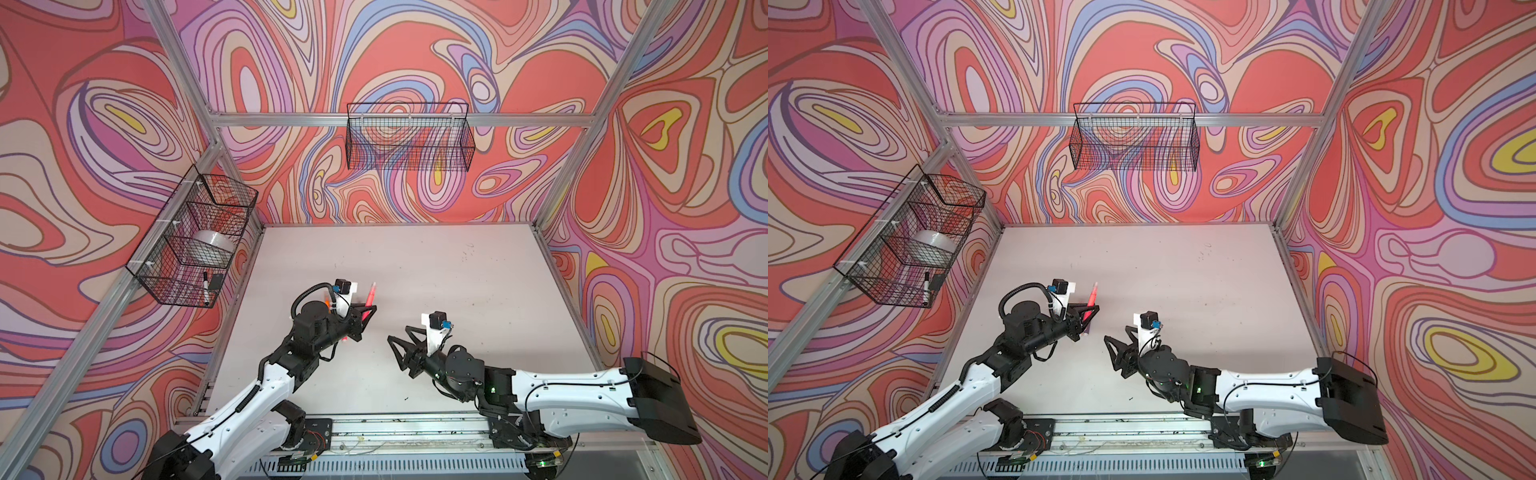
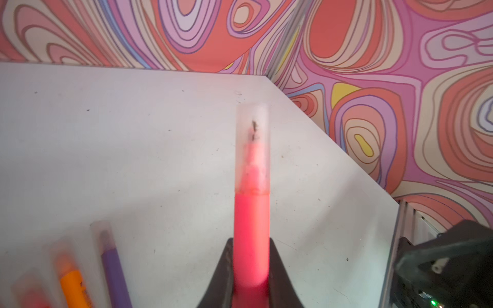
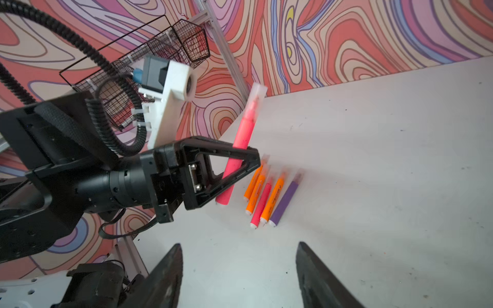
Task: Insert the pens into the pen caps
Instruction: 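Withdraw the right gripper while the left lowers the capped highlighter beside the others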
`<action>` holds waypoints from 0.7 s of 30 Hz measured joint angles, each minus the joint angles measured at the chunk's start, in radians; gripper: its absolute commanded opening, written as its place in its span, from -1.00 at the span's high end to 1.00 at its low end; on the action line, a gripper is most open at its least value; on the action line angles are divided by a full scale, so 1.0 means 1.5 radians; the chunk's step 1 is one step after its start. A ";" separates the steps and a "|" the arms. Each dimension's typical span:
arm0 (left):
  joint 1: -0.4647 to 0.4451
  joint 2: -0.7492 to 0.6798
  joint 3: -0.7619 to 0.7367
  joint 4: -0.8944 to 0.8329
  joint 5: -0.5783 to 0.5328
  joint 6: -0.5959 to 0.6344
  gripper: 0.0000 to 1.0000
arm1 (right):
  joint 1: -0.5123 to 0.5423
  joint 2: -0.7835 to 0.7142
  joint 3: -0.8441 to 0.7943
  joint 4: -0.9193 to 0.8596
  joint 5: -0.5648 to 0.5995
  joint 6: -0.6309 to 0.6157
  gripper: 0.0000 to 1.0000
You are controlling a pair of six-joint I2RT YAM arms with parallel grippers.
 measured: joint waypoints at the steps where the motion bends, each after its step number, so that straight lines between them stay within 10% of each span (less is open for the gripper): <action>1: 0.000 0.011 -0.012 0.005 -0.019 -0.009 1.00 | 0.000 -0.017 0.002 -0.021 0.017 0.000 -0.51; 21: -0.097 0.393 0.121 0.007 -0.214 -0.085 1.00 | -0.005 -0.163 0.022 -0.355 0.264 0.124 -0.73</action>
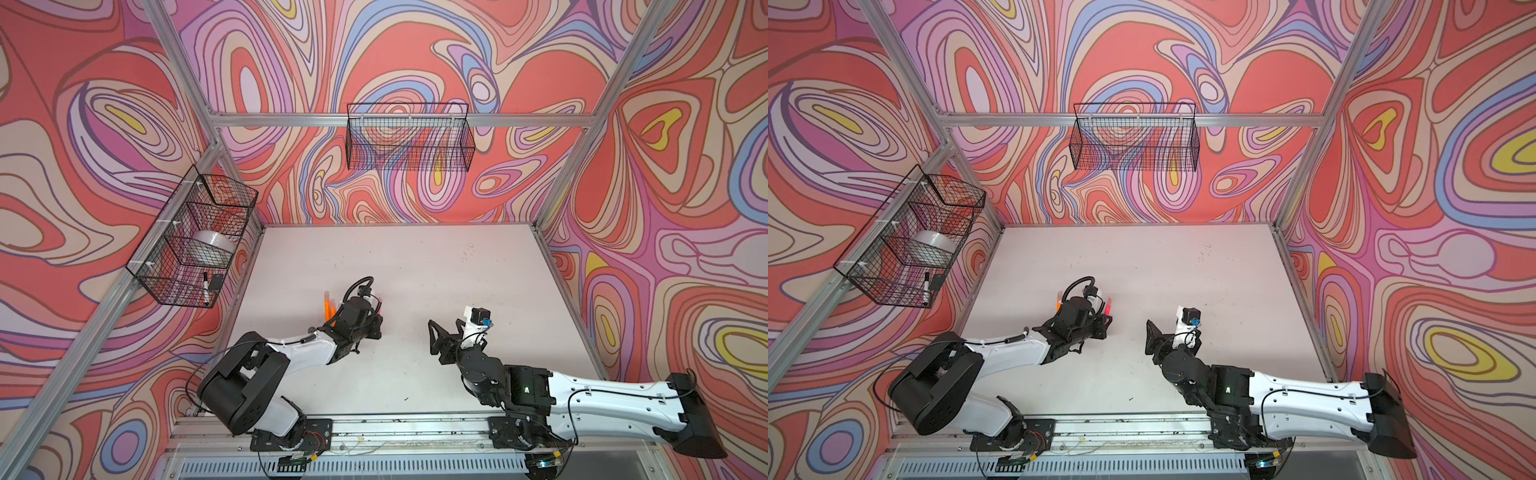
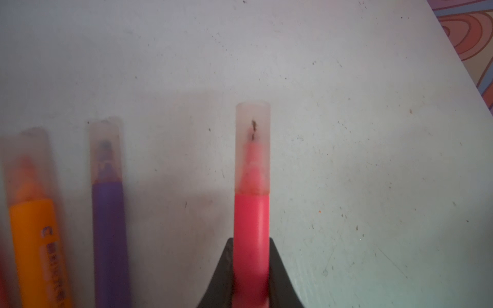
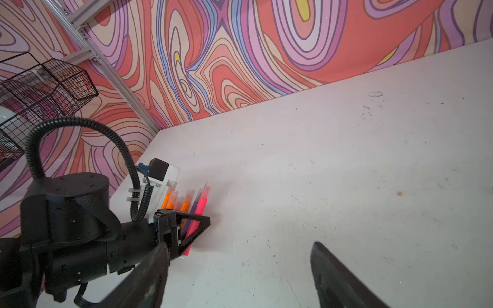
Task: Insert the pens into the pen caps
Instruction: 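Withdraw the right gripper while the left lowers the capped highlighter beside the others, then lay the capped pink highlighter in the row and open the left gripper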
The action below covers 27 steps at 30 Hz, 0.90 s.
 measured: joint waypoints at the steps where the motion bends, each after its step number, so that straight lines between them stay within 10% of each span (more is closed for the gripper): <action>1: -0.002 0.006 0.010 -0.004 -0.014 0.002 1.00 | 0.000 -0.004 0.000 -0.009 0.005 0.006 -0.73; 27: -0.020 0.097 0.115 -0.179 -0.194 0.082 1.00 | -0.001 -0.053 -0.025 -0.068 0.038 0.056 -0.76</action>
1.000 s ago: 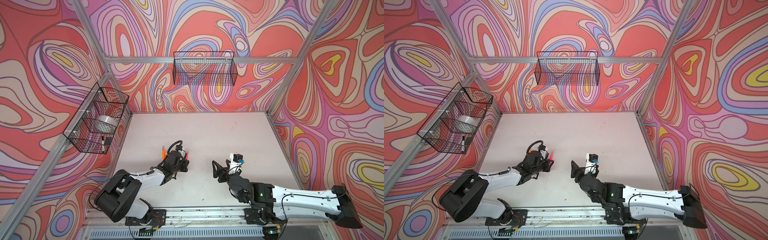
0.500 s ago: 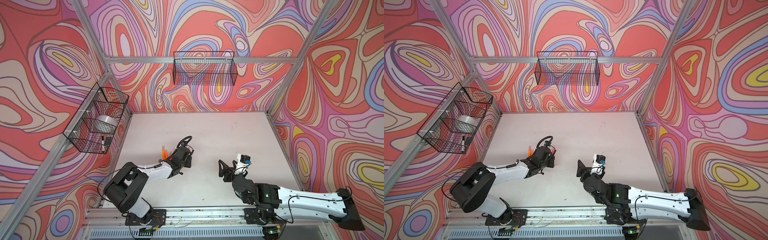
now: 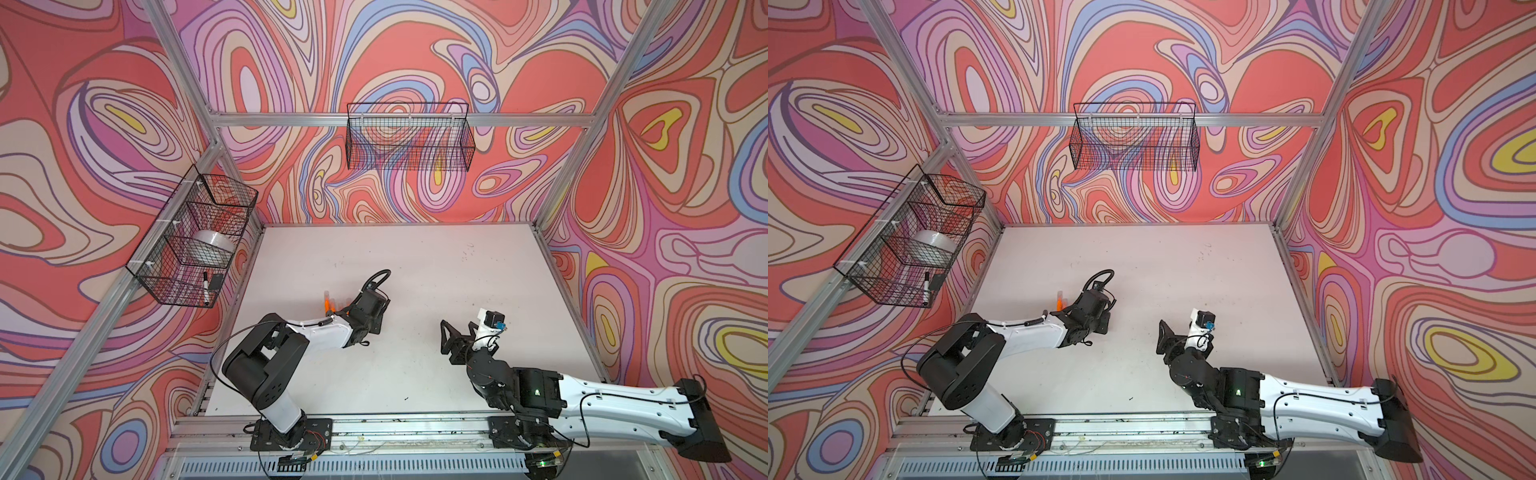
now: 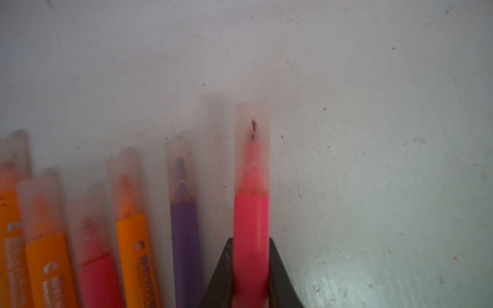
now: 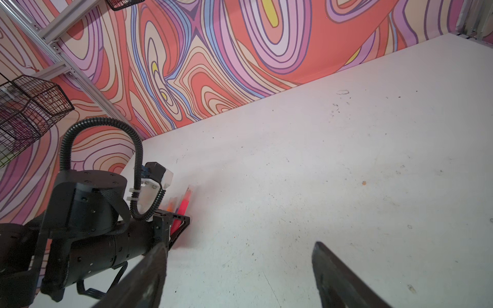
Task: Insert the pens into the pen caps
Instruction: 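Lay the capped pink highlighter in the row and open the left gripper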
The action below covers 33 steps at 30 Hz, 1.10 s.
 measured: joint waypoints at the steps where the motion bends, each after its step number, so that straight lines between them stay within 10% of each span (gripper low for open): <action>1: 0.000 0.000 0.001 -0.003 -0.005 0.000 1.00 | 0.000 0.000 0.000 0.000 0.000 0.000 -0.76; 8: 0.000 0.011 0.014 -0.029 -0.037 -0.002 1.00 | -0.003 0.000 0.000 0.000 0.000 0.001 -0.77; 18: 0.000 0.026 0.019 -0.033 -0.045 -0.002 0.51 | -0.003 0.000 0.000 -0.001 0.001 0.001 -0.78; 33: 0.000 0.026 0.036 -0.037 -0.048 -0.002 0.48 | -0.003 0.000 0.000 -0.001 0.004 0.000 -0.80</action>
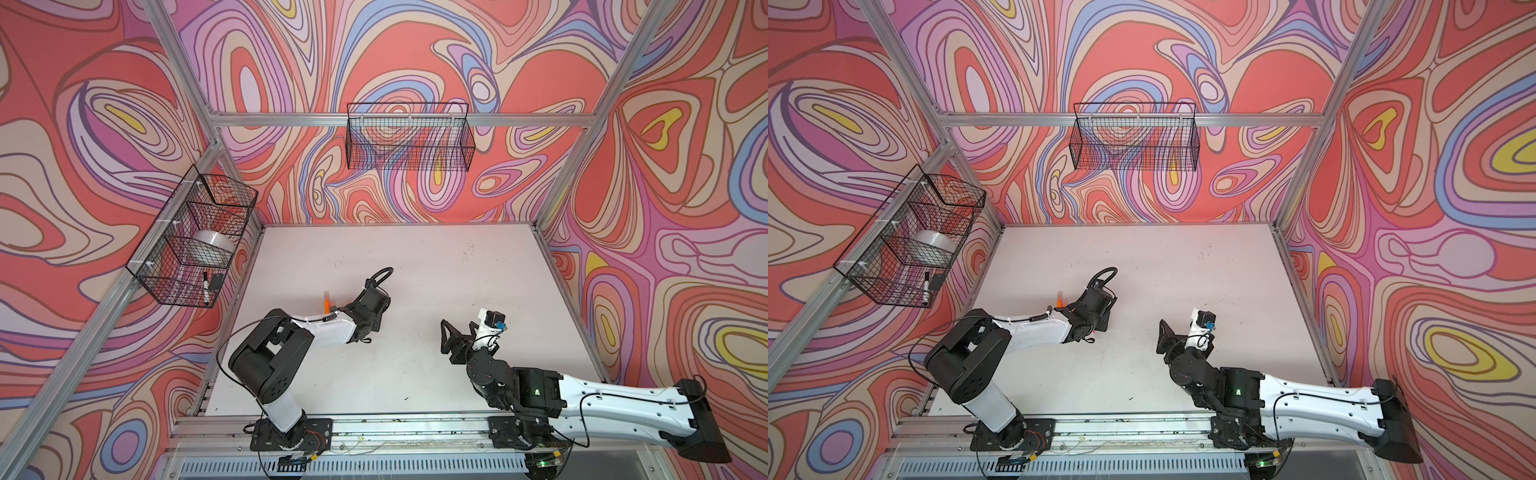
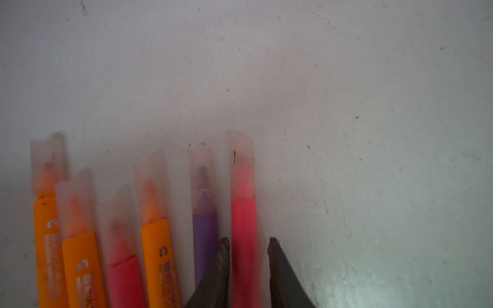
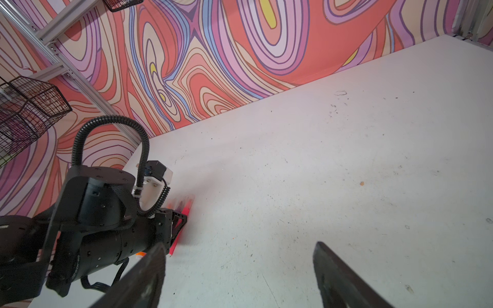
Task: Insert the pens into the pen caps
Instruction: 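Lay the capped pink highlighter in the row and open the left gripper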
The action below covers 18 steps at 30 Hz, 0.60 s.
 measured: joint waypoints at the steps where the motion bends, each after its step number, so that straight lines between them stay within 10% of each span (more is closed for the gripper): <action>1: 0.000 0.000 0.002 -0.001 -0.004 0.000 0.48 | -0.001 0.000 0.000 0.000 0.001 0.000 -0.80; 13: -0.001 -0.183 0.011 -0.031 -0.022 0.015 -0.04 | -0.020 0.054 0.078 -0.035 0.041 -0.006 -0.97; 18: -0.001 -0.357 0.026 -0.019 -0.081 0.016 -0.49 | -0.031 0.132 0.086 0.180 0.011 -0.237 -0.97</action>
